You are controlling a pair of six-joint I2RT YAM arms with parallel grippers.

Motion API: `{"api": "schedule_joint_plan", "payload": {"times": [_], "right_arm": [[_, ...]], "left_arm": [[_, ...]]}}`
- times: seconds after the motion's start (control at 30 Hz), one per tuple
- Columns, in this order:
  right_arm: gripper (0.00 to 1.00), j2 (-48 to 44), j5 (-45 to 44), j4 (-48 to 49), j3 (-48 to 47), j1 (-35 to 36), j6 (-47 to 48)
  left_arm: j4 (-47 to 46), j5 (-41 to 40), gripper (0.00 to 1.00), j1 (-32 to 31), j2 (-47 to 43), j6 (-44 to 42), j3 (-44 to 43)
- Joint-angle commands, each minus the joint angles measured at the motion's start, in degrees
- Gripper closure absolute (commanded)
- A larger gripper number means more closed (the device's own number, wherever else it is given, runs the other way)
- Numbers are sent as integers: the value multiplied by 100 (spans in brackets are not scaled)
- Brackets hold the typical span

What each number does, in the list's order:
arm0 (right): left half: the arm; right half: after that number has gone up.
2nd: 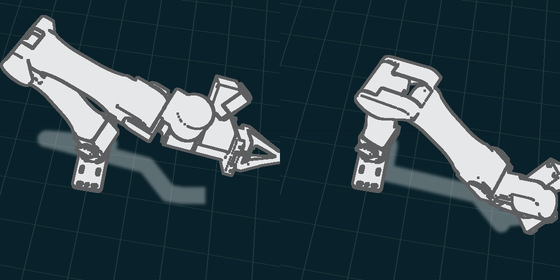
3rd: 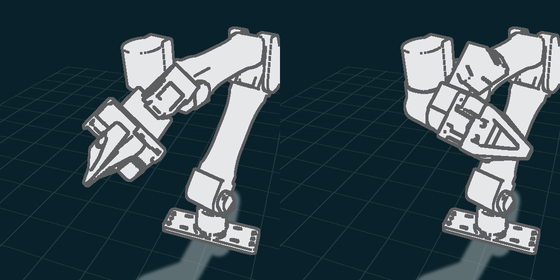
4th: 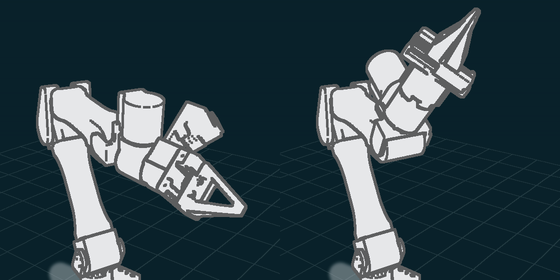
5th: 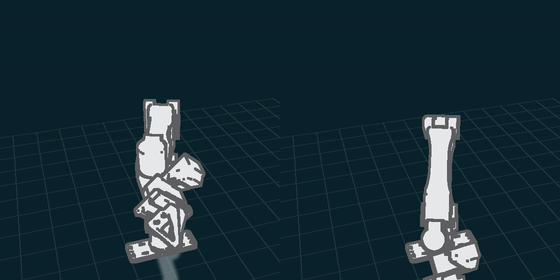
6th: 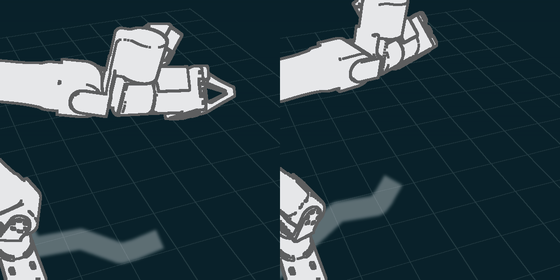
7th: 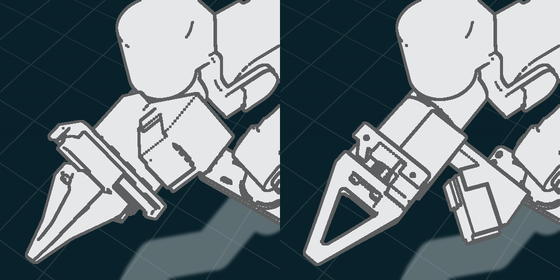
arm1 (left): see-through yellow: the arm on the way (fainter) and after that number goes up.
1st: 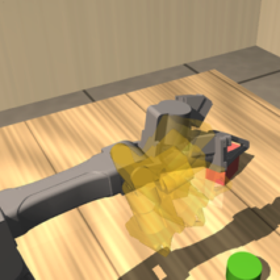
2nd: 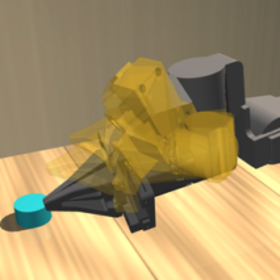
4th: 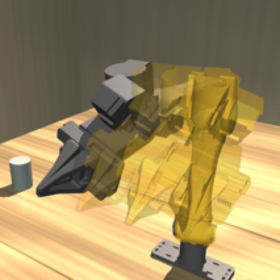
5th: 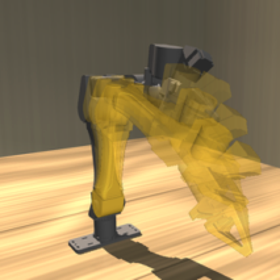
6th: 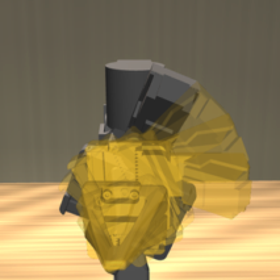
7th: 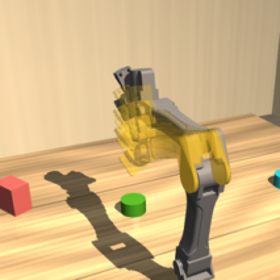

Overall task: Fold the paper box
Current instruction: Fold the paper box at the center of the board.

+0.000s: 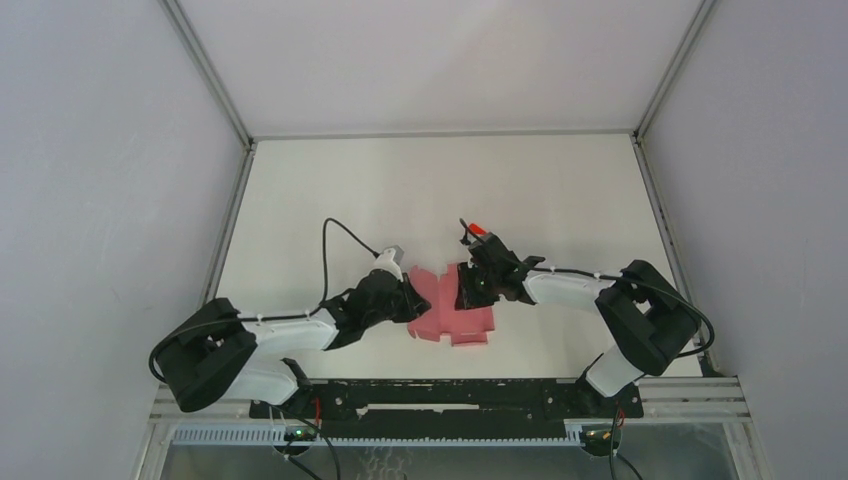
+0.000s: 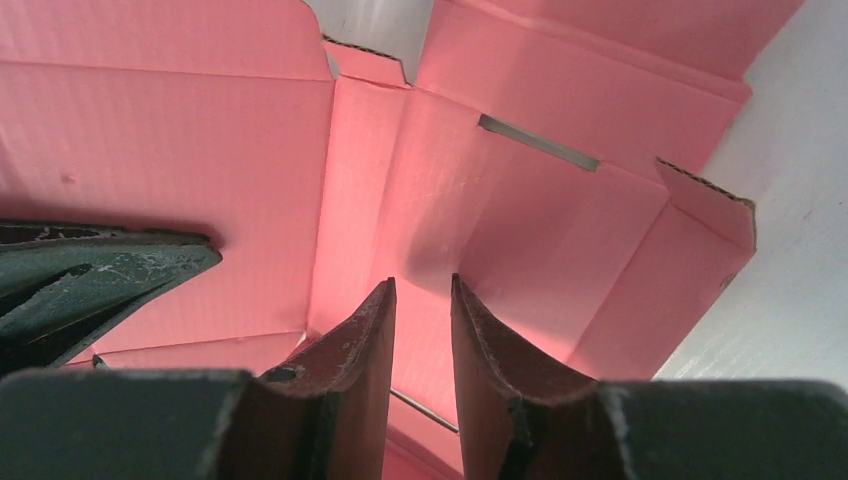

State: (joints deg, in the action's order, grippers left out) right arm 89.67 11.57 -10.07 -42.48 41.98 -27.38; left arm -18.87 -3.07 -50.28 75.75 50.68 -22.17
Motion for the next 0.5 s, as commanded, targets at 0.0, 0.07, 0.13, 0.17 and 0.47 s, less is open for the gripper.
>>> {"api": "schedule_joint_plan", "payload": {"times": [0.0,0.07,0.13,0.17,0.47], "right_arm": [[65,-20,9,-83,170,50,-41],[65,-62,28,-70,165,48,-46],[65,-166,77,-82,161,45,-63],[65,-298,89,-102,161,47,-61],[60,-2143,493,-482,143,-663,61]], "left_arm": [[457,-155,97,-64,-219,-273,-401],[804,-266,98,-69,-441,-392,-468],[1328,-408,99,-71,-626,-597,-608],[1670,-495,99,-67,-704,-743,-742],[4879,-1891,99,-104,-1084,-2531,-2613]]}}
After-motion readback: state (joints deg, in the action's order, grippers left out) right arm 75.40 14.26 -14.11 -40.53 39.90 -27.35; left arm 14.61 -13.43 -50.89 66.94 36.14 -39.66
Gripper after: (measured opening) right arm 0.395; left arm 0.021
